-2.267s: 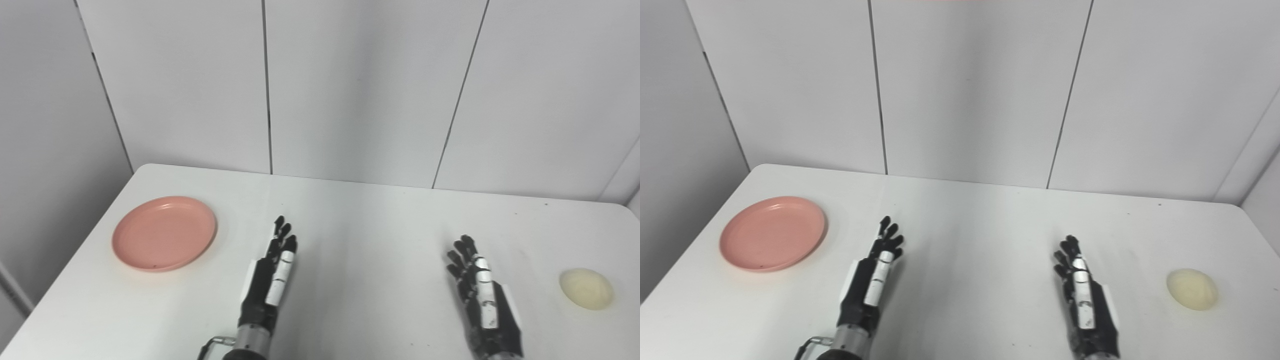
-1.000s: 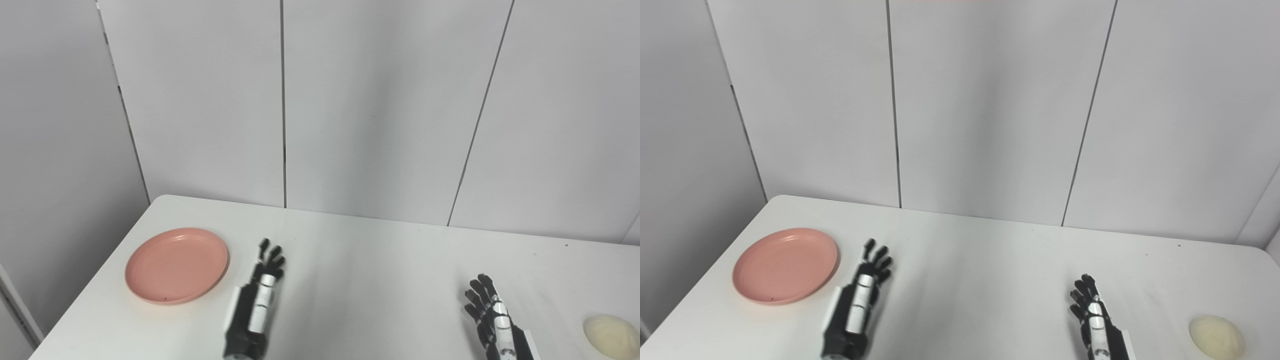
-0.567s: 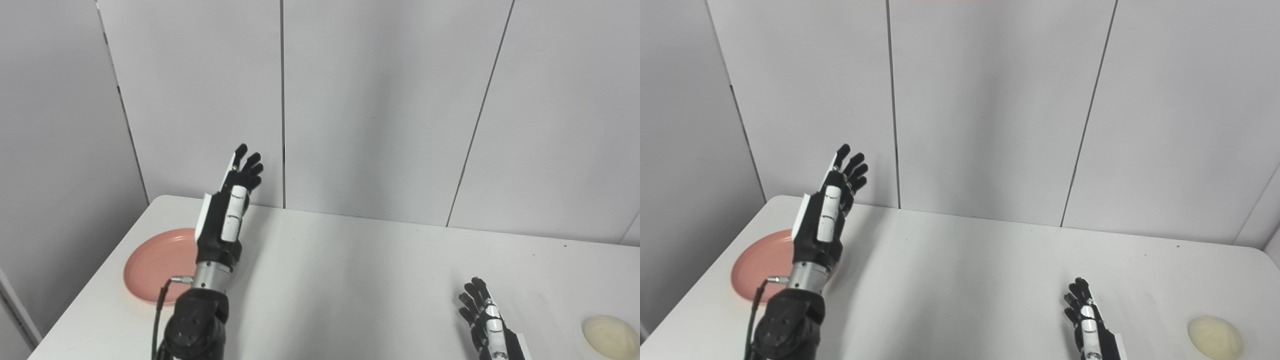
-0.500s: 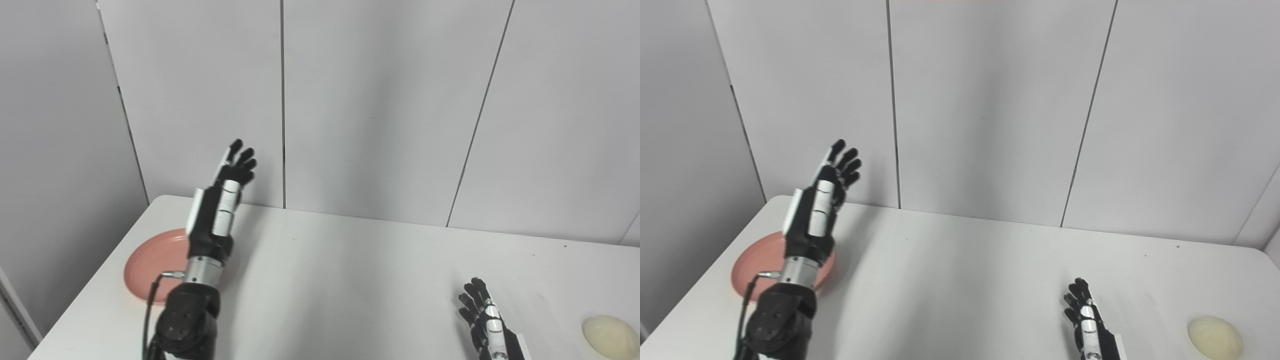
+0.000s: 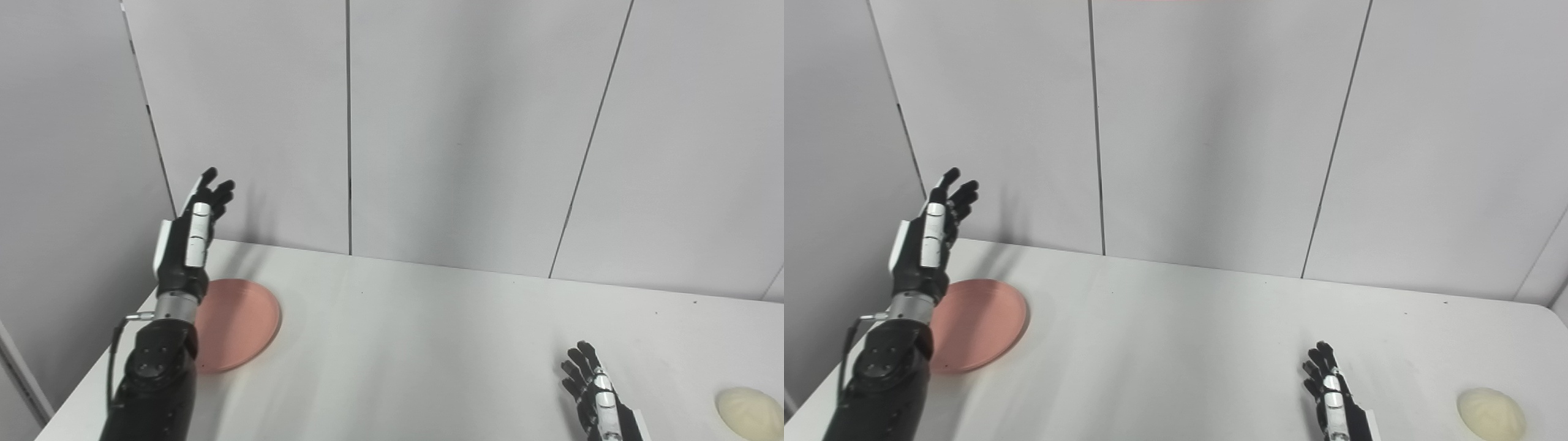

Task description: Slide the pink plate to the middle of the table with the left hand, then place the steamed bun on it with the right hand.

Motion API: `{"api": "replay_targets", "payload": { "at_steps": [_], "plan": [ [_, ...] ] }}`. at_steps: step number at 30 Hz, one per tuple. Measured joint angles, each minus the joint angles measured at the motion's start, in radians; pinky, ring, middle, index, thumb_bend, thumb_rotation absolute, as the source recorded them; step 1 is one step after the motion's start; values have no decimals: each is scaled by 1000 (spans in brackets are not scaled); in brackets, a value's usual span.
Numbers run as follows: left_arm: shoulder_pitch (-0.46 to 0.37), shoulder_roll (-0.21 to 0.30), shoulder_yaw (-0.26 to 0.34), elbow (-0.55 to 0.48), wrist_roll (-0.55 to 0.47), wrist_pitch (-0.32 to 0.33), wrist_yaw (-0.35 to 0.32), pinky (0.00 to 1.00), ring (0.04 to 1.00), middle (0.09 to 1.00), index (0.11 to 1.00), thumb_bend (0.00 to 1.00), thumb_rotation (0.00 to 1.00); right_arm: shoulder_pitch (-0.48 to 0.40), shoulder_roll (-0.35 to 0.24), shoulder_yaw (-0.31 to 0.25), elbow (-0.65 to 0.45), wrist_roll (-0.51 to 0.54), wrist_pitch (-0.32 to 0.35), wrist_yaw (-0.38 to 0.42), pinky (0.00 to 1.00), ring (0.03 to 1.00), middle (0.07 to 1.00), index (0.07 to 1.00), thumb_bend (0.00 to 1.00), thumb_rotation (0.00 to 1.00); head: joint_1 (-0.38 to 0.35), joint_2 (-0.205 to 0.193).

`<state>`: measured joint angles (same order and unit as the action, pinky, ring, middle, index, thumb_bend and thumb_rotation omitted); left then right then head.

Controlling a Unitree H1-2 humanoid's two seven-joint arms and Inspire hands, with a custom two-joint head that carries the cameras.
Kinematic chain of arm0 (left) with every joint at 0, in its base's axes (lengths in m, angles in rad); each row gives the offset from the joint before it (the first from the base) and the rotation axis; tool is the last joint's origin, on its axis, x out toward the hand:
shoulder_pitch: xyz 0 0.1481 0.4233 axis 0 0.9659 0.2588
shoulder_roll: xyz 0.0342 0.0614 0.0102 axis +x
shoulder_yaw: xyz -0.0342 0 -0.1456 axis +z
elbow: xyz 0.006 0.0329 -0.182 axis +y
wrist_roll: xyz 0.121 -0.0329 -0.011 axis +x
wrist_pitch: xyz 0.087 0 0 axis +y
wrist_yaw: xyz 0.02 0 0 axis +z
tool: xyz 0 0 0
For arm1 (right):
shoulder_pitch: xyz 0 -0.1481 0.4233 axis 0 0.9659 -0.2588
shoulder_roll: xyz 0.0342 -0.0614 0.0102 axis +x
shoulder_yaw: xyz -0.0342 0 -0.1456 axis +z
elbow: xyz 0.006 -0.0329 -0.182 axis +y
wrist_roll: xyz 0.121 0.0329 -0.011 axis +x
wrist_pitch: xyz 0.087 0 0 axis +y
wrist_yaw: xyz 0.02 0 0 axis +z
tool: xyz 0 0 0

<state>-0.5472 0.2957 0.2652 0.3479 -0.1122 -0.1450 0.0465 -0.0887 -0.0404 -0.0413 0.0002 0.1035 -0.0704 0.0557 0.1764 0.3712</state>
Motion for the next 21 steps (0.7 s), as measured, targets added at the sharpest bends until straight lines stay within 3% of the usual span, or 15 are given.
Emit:
{"api": "replay_targets", "payload": {
  "at_steps": [4,11,16,21],
  "plan": [
    [-18,41,19,87,-31,-47,-26,910,889,855,907,749,1000,1,-1,0,-1,-2,2,0,941,924,933,939,535,1000,0,0],
    [-72,108,29,301,-46,-145,-58,913,860,850,914,816,1000,1,-1,1,-1,-3,3,0,934,924,933,939,519,1000,-3,2],
    [-90,119,33,452,-58,-193,-59,950,901,867,933,782,1000,1,-2,1,-2,1,8,0,949,929,935,945,510,1000,-2,6],
    [-97,124,38,545,-70,-231,-75,895,872,843,921,756,1000,0,-4,1,-2,5,15,2,941,923,933,944,511,1000,-2,9]
  ]
}}
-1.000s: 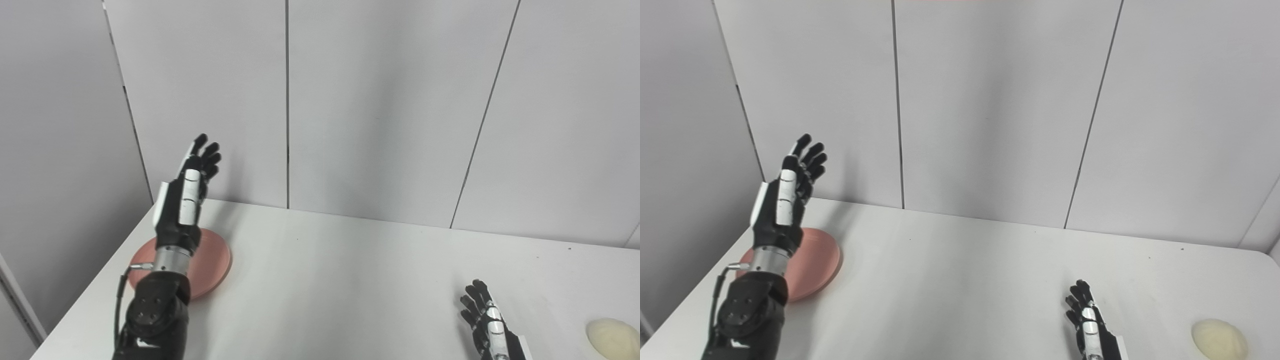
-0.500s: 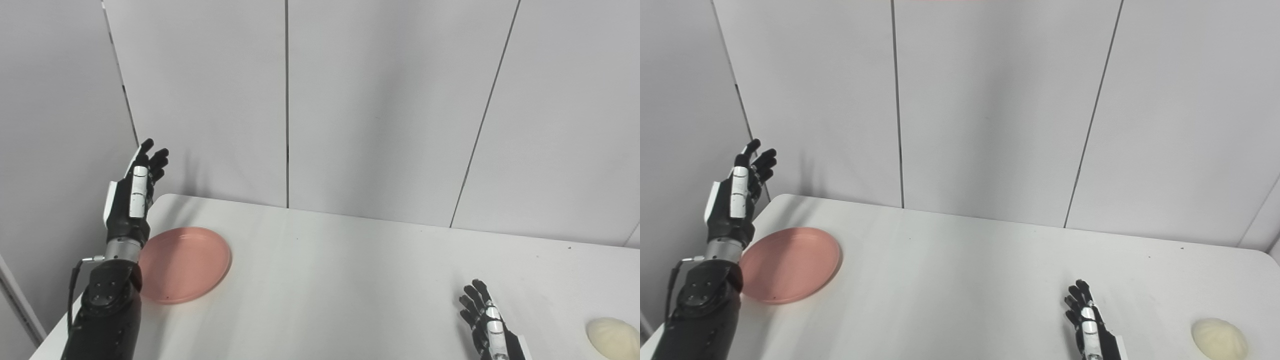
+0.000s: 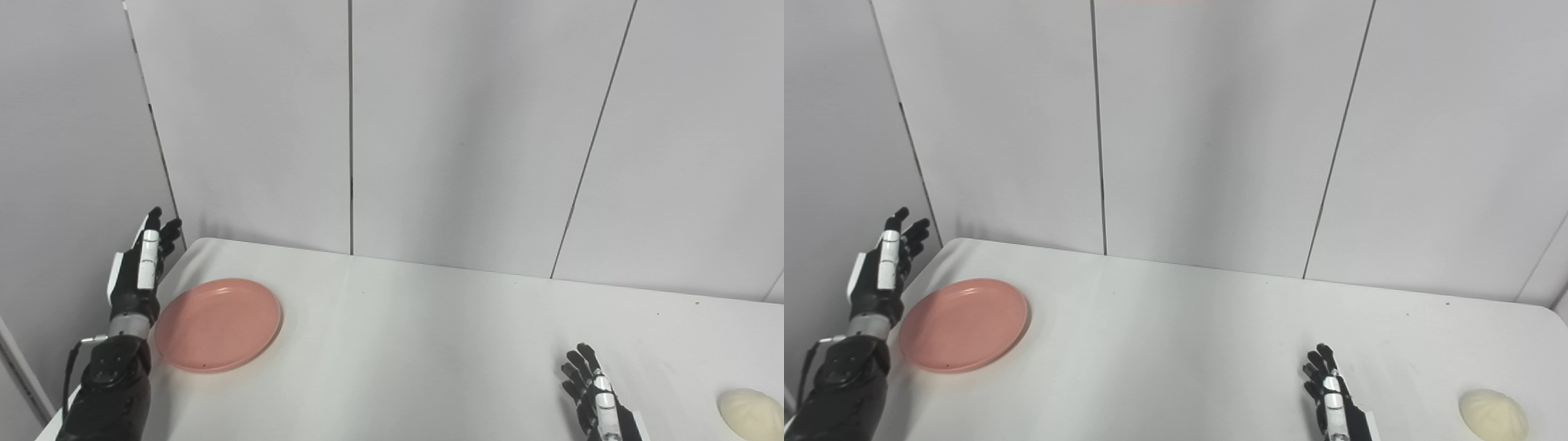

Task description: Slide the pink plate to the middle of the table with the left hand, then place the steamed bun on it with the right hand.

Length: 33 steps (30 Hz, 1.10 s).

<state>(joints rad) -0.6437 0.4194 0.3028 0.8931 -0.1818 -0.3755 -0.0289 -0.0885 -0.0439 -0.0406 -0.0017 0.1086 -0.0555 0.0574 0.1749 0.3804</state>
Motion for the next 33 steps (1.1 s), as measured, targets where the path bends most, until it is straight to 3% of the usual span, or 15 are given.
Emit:
{"api": "replay_targets", "payload": {
  "at_steps": [11,22,29,33],
  "plan": [
    [-8,9,20,124,-42,-46,-28,851,858,816,937,743,1000,0,-2,-1,1,2,0,0,945,925,936,947,518,1000,-5,8],
    [25,-21,0,62,-29,-48,-9,816,836,816,933,777,1000,-4,-3,-1,7,5,0,8,951,927,940,948,507,1000,-12,9],
    [28,-16,6,69,-31,-48,0,846,849,817,933,763,1000,-6,-5,-1,11,8,0,11,941,921,934,942,507,1000,-14,9],
    [28,-15,8,75,-32,-48,-4,831,846,805,931,803,1000,-8,-7,-1,13,17,0,11,943,923,938,946,503,1000,-15,9]
  ]
}}
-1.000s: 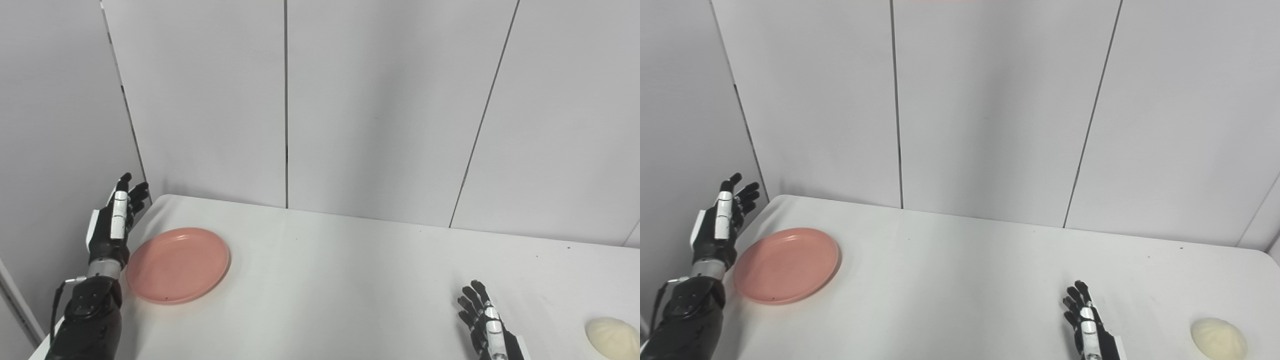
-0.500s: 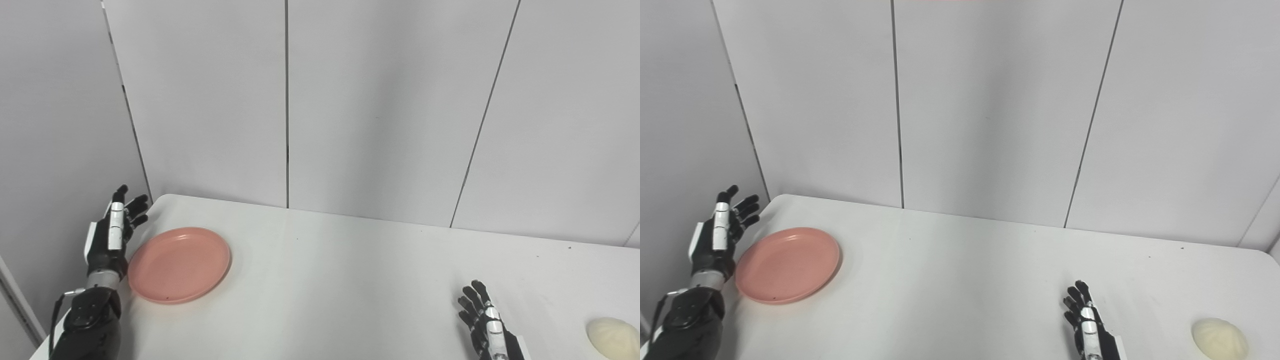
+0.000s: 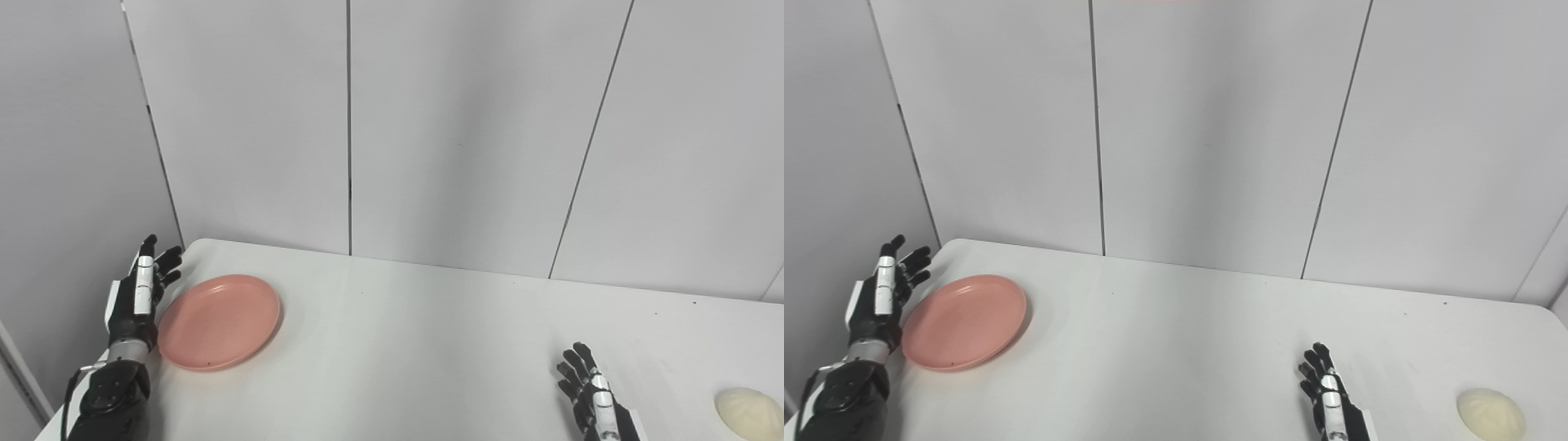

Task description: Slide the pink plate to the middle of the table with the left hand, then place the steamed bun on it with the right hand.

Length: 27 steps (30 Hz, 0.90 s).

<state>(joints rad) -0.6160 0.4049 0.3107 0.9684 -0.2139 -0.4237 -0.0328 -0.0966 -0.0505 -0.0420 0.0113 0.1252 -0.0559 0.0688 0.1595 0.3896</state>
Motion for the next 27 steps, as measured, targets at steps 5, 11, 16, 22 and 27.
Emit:
{"api": "replay_targets", "payload": {
  "at_steps": [5,11,16,22,27],
  "plan": [
    [0,0,-1,1,1,0,3,822,842,790,930,798,1000,-1,-1,0,0,4,0,-1,951,929,946,949,510,1000,3,-2],
    [0,0,0,1,0,1,2,832,837,804,933,786,1000,-1,-1,1,0,3,0,-1,950,925,942,953,509,1000,-2,0],
    [5,0,-1,-5,0,3,-2,813,843,802,940,804,1000,-1,-1,2,0,-1,0,-1,949,923,941,950,507,1000,-3,2],
    [24,-1,-6,-26,2,13,-1,823,833,786,936,805,985,0,-1,2,-1,-2,0,-1,936,919,939,946,532,1000,-5,8],
    [45,-4,-12,-51,2,17,0,834,840,788,930,796,972,1,-2,1,-1,-3,0,-1,934,917,936,948,534,1000,-6,11]
  ]
}}
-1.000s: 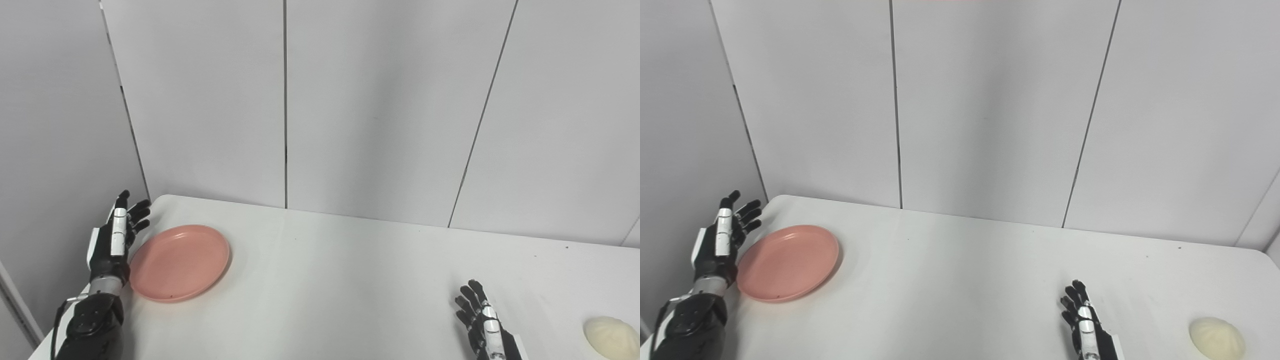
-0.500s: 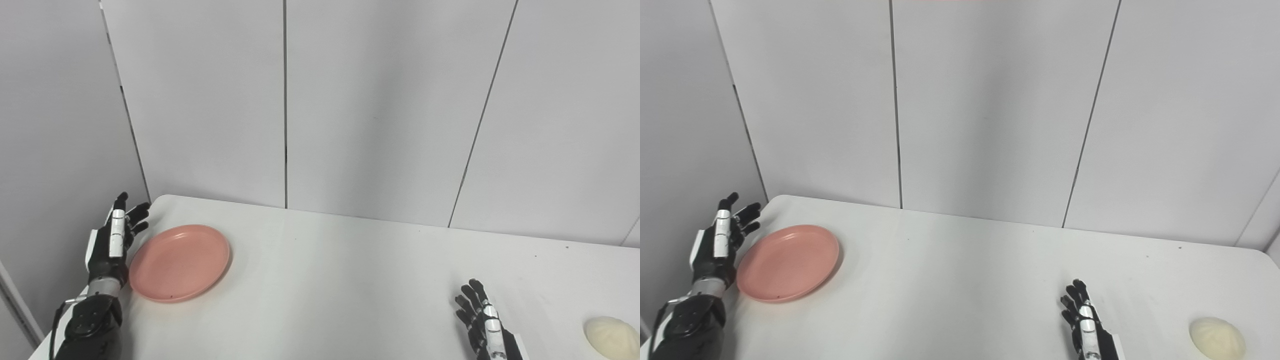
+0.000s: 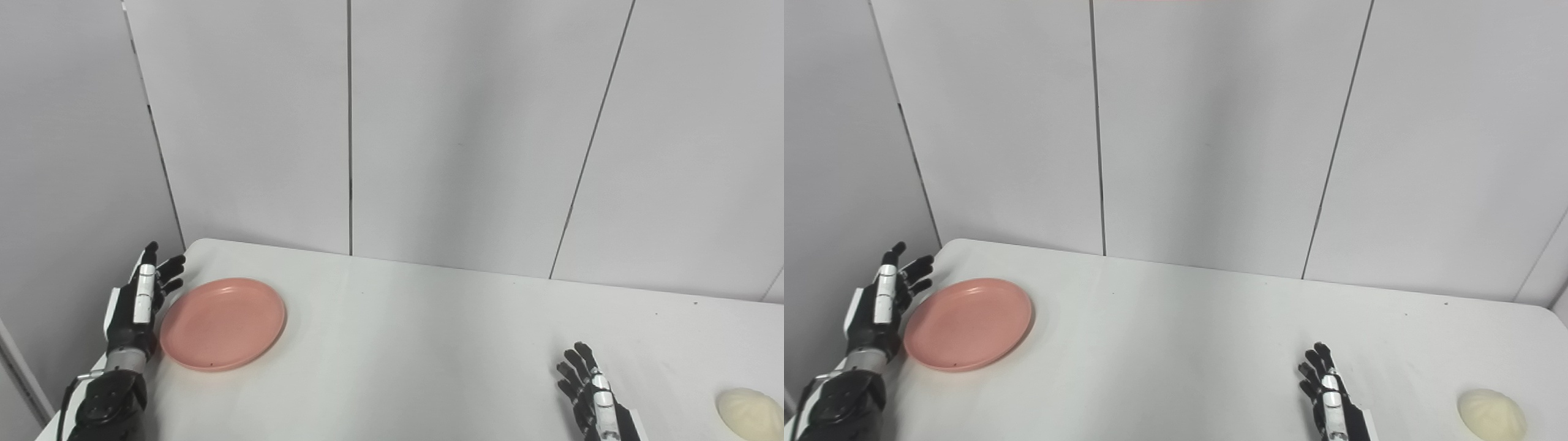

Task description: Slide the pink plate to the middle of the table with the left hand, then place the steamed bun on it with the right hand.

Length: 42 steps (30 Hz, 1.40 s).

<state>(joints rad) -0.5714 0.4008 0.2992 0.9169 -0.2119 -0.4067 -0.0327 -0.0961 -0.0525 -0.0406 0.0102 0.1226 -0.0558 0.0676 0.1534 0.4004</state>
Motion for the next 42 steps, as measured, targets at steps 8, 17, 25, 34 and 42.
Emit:
{"api": "replay_targets", "payload": {
  "at_steps": [8,17,25,34,42],
  "plan": [
    [20,-21,-1,-52,-1,31,3,809,853,823,935,775,951,2,-1,1,-3,-2,0,0,928,913,931,937,550,1000,-3,8],
    [38,-36,-6,-89,0,48,4,795,842,837,938,730,981,6,-3,2,-9,-20,2,-3,912,906,927,932,547,1000,-6,11],
    [56,-76,-6,-167,-12,137,4,818,858,831,916,735,951,6,-3,2,-10,-20,2,-2,914,903,922,928,530,1000,-11,18],
    [67,-100,-43,-211,15,170,17,803,858,831,922,768,954,7,-3,2,-10,-20,2,-3,912,901,923,927,562,1000,-14,20],
    [61,-111,-62,-218,10,184,3,759,823,803,921,745,934,9,0,3,-14,-27,2,-10,895,888,910,924,562,1000,-25,25]
  ]
}}
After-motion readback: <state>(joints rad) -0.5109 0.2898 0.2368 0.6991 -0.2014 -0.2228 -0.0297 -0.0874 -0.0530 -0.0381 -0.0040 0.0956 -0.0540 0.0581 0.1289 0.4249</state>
